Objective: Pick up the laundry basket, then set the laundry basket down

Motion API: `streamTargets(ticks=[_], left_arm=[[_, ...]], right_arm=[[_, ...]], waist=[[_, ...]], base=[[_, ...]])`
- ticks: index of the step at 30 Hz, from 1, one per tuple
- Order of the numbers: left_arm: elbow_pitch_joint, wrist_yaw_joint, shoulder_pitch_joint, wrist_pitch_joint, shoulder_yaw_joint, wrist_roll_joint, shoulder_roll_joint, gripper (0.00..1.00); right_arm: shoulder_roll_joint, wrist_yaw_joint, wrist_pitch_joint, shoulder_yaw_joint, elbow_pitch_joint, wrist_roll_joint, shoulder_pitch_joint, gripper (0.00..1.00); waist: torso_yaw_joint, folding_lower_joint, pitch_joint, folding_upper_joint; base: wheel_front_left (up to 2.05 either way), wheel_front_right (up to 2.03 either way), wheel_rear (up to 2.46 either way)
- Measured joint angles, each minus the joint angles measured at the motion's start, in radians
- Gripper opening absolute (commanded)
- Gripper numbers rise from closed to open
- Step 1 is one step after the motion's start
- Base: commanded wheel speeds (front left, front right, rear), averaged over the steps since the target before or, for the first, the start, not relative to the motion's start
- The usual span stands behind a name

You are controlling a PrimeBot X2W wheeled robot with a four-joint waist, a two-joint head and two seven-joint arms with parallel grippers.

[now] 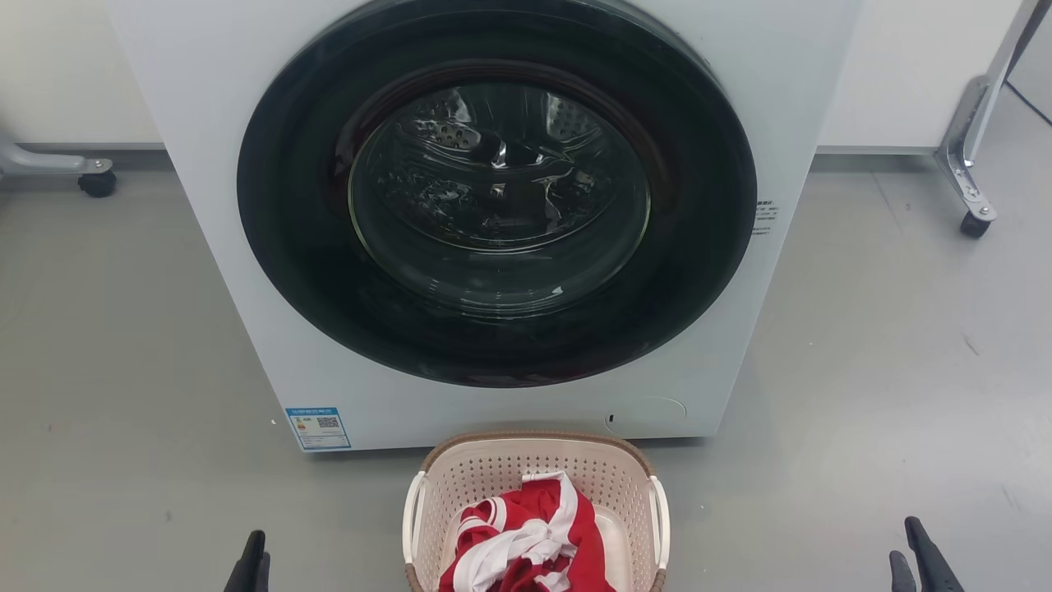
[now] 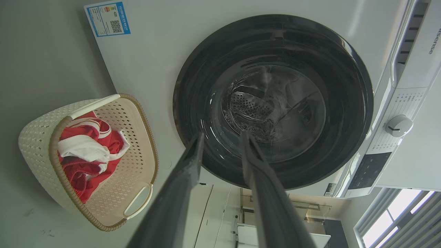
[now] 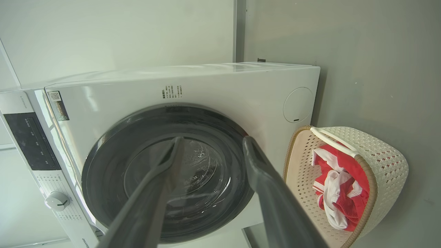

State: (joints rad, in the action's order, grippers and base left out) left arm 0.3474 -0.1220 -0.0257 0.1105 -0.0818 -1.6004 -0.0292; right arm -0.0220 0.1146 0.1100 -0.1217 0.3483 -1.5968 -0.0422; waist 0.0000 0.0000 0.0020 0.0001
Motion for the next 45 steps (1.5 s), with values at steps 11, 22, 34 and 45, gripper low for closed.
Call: streamTargets(ticks=[11, 22, 34, 45], left_arm=[[-0.024, 0.012, 0.000, -0.035, 0.044, 0.041, 0.000, 1.00], [-0.066, 0.047, -0.001, -0.078, 0.086, 0.145, -0.001, 1.00], [-0.096, 0.080, -0.004, -0.119, 0.150, 0.378, -0.017, 1.00], [-0.115, 0.113, -0.005, -0.158, 0.221, 0.609, -0.043, 1.00]], right_arm=[[0.000, 0.000, -0.035, 0.043, -0.014, 0.007, 0.000, 1.00], [-0.001, -0.036, -0.077, 0.091, -0.041, 0.116, 0.000, 1.00], [-0.008, -0.072, -0.119, 0.178, -0.062, 0.330, -0.007, 1.00], [-0.028, -0.099, -0.159, 0.263, -0.070, 0.528, -0.010, 1.00]], waist=[[0.000, 0.0000, -0.001, 0.0000], [0.001, 0.0000, -0.001, 0.0000], [0.002, 0.0000, -0.001, 0.0000], [0.005, 0.0000, -0.003, 0.0000]], base=[[0.00, 0.00, 0.00], [0.00, 0.00, 0.00], [0.00, 0.00, 0.00], [0.00, 0.00, 0.00]])
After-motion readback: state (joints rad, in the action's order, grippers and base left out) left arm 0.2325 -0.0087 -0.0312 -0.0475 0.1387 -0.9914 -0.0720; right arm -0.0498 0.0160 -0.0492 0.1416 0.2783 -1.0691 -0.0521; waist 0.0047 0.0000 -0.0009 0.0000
